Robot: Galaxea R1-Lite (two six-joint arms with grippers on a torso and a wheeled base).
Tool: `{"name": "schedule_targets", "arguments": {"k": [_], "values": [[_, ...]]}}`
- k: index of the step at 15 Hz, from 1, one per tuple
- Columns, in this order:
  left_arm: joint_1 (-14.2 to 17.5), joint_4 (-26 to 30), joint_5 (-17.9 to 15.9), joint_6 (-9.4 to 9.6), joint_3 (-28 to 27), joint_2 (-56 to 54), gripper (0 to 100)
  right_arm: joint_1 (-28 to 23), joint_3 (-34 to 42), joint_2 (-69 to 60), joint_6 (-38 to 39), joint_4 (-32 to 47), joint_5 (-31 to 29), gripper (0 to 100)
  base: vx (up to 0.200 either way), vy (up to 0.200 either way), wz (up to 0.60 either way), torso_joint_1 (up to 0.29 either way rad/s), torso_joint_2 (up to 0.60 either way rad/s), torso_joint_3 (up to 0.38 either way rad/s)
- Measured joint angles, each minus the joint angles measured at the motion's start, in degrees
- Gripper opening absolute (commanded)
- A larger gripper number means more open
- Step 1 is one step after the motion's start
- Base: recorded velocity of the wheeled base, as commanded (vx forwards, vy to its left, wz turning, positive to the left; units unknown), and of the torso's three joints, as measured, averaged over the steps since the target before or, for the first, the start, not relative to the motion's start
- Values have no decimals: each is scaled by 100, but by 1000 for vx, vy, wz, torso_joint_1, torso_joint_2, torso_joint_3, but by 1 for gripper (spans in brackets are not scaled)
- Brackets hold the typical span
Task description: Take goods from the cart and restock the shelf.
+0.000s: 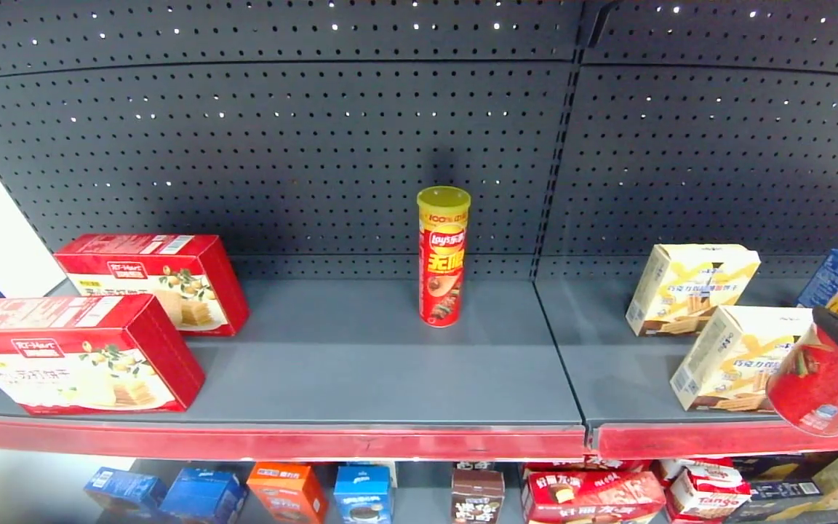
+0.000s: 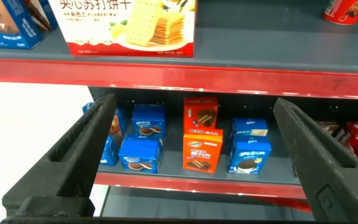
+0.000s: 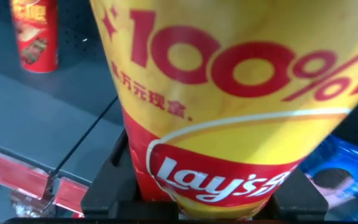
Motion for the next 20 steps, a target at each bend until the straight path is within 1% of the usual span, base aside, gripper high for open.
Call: {"name": "schedule_targets", "arguments": {"k": [3, 5, 8, 10, 12, 14, 16, 17, 19, 20], "values": [[-4, 0, -9, 2, 0, 0, 100, -9, 87, -549, 197, 279, -535, 0, 0, 0, 0, 0, 0, 0], [0, 0, -18, 9, 0, 0, 100, -156, 94, -1029, 272, 870, -745, 0, 0, 0, 0, 0, 0, 0], [0, 2, -16, 6, 0, 0, 100, -645, 157, -1746, 458, 1598, -828, 0, 0, 0, 0, 0, 0, 0], [0, 2, -7, 6, 0, 0, 100, -848, 172, -2048, 666, 1961, -828, 0, 0, 0, 0, 0, 0, 0], [0, 0, -11, 11, 0, 0, 100, -920, 141, -2266, 841, 2022, -833, 0, 0, 0, 0, 0, 0, 0], [0, 0, -24, 28, 0, 0, 100, -978, 127, -2460, 861, 2141, -855, 0, 0, 0, 0, 0, 0, 0], [0, 17, -74, 79, -6, 0, 100, -1169, 39, -2766, 861, 2865, -866, 0, 0, 0, 0, 0, 0, 0], [0, 28, -246, 218, -12, 0, 100, -1271, -62, -2981, 859, 3424, -868, 0, 0, 0, 0, 0, 0, 0], [-23, 37, -432, 349, -17, 73, 100, -1453, -339, -3482, 859, 4624, -866, 0, 0, 0, 0, 0, 0, 0], [-35, 39, -461, 368, -17, 158, 100, -1586, -542, -3752, 861, 5204, -863, 0, 0, 0, 0, 0, 0, 0]]}}
